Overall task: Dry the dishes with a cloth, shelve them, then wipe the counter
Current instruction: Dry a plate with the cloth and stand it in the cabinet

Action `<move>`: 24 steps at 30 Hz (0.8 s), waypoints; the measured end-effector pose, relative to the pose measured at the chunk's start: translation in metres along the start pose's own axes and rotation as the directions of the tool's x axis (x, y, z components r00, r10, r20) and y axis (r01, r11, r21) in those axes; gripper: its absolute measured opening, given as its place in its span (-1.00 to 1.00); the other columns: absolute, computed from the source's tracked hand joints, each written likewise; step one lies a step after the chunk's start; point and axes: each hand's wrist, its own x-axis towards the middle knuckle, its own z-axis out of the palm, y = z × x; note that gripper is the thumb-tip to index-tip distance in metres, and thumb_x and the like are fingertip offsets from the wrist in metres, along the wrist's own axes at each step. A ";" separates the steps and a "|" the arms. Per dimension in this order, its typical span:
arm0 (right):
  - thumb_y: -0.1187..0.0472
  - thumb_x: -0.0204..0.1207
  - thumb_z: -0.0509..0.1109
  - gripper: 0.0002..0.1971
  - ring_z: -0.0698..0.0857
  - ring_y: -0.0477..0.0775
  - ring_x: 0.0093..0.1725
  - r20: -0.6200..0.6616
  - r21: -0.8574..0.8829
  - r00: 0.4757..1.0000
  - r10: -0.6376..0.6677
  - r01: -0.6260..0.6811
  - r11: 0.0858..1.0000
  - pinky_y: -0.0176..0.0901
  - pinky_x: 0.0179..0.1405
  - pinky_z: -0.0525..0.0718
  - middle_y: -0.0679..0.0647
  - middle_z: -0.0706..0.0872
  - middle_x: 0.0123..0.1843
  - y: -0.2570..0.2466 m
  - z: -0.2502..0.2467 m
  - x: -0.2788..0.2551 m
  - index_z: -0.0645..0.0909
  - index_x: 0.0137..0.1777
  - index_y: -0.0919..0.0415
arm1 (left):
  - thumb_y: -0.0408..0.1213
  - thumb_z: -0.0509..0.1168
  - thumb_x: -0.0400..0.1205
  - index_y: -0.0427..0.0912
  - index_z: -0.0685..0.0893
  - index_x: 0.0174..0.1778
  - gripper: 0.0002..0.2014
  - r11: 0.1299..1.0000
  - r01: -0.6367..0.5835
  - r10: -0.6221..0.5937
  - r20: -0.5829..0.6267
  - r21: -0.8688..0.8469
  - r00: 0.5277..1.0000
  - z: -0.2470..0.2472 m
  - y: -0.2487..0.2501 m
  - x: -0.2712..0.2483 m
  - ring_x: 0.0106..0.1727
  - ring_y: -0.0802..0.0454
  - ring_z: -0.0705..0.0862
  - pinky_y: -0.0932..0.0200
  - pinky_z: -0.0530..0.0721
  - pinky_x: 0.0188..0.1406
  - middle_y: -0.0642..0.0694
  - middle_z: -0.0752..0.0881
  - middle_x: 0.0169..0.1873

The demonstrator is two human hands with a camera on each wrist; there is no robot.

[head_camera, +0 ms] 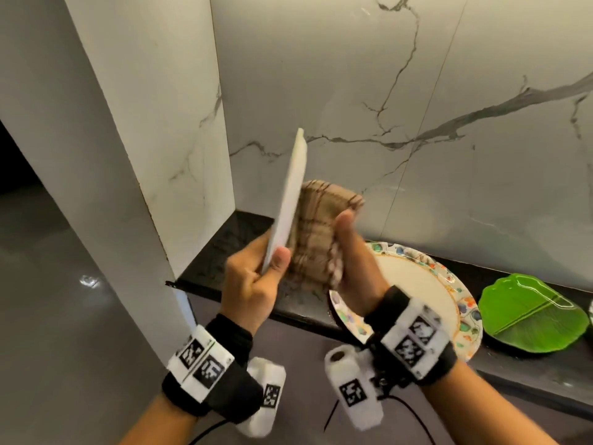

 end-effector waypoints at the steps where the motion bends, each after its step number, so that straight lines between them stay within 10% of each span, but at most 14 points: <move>1: -0.36 0.08 0.49 0.01 0.76 0.17 0.13 -0.010 -0.006 1.000 -0.014 0.014 1.000 0.02 0.01 0.75 0.26 0.73 0.20 -0.018 -0.004 0.000 0.43 0.42 0.32 | 0.15 0.08 0.64 -0.51 0.70 0.02 -0.32 0.999 -0.042 0.040 0.060 0.031 0.997 0.002 0.002 -0.004 -0.28 0.55 0.62 0.75 0.43 -0.29 0.10 0.69 -0.40; 3: -0.23 0.11 0.51 -0.17 0.80 0.11 -0.01 -0.096 -0.138 0.994 -0.056 0.043 0.989 -0.07 -0.14 0.78 0.20 0.79 0.05 -0.048 -0.011 -0.003 0.50 0.30 0.30 | 0.04 0.05 0.69 -0.51 0.57 0.25 -0.40 0.983 -0.143 0.119 0.198 0.111 0.973 0.013 0.000 -0.014 0.02 0.28 0.71 0.61 0.54 0.08 -0.30 0.78 -0.04; 6: 0.20 0.36 0.50 -0.54 0.72 0.06 -0.24 -0.248 -0.368 0.960 -0.129 0.030 0.929 -0.16 -0.36 0.77 0.13 0.74 -0.18 -0.071 -0.019 -0.011 0.51 0.21 0.37 | -0.06 0.03 0.72 -0.33 0.34 0.45 -0.51 0.875 -0.416 0.285 0.432 0.247 0.856 0.032 -0.005 -0.022 0.44 -0.24 0.51 0.00 0.48 0.43 -0.32 0.52 0.40; 11: 0.49 0.06 0.30 -0.45 0.67 0.17 -0.26 -0.432 -0.415 0.845 -0.316 0.125 0.901 -0.01 -0.30 0.73 0.22 0.70 -0.17 -0.101 -0.035 -0.042 0.53 0.15 0.49 | 0.29 -0.08 0.58 -0.07 -0.14 0.66 -0.18 0.581 -0.684 0.193 0.741 0.442 0.643 0.041 0.014 0.003 0.61 -0.07 0.23 -0.33 0.45 0.40 -0.17 0.28 0.57; 15: 0.60 0.34 0.30 -0.85 0.47 -0.05 -0.72 -0.463 -0.503 0.728 -0.505 0.253 0.827 -0.36 -0.72 0.48 -0.02 0.59 -0.64 -0.157 -0.040 -0.084 0.58 -0.23 0.38 | 0.47 -0.19 0.51 0.08 -0.33 0.61 -0.13 0.827 -0.326 0.121 0.420 0.459 0.899 0.010 0.043 0.039 0.64 0.06 -0.11 -0.23 0.03 0.60 -0.08 -0.08 0.60; 18: 0.59 0.45 0.22 -0.64 0.22 -0.16 -0.88 -0.421 -0.539 0.681 -0.599 0.344 0.769 -0.55 -0.77 0.26 -0.05 0.34 -0.83 -0.208 -0.037 -0.118 0.42 -0.48 0.19 | 0.22 0.19 0.55 -0.04 -0.29 0.62 -0.05 0.832 -0.040 -0.006 0.082 0.553 0.997 -0.018 0.075 0.071 0.65 0.04 -0.14 -0.09 0.02 0.64 -0.05 -0.19 0.64; 21: 0.47 0.50 0.25 -0.58 0.19 -0.17 -0.90 -0.381 -0.526 0.638 -0.670 0.446 0.724 -0.57 -0.79 0.23 -0.07 0.34 -0.84 -0.258 -0.043 -0.142 0.50 -0.59 0.18 | -0.03 0.30 0.58 -0.13 0.11 0.64 -0.24 0.881 0.144 -0.133 -0.056 0.451 0.990 -0.041 0.118 0.105 0.50 -0.10 0.46 -0.08 0.45 0.47 -0.20 0.39 0.55; 24: -0.13 0.13 0.61 -0.58 0.44 0.04 -0.73 -0.321 -0.553 0.604 -0.730 0.506 0.662 -0.32 -0.71 0.46 0.12 0.52 -0.64 -0.300 -0.046 -0.150 0.62 -0.32 0.21 | -0.13 0.28 0.62 -0.11 0.72 0.02 -0.81 0.991 0.122 -0.123 -0.017 -0.047 0.992 -0.047 0.178 0.135 -0.32 0.09 0.79 0.18 0.77 -0.38 -0.13 0.83 -0.22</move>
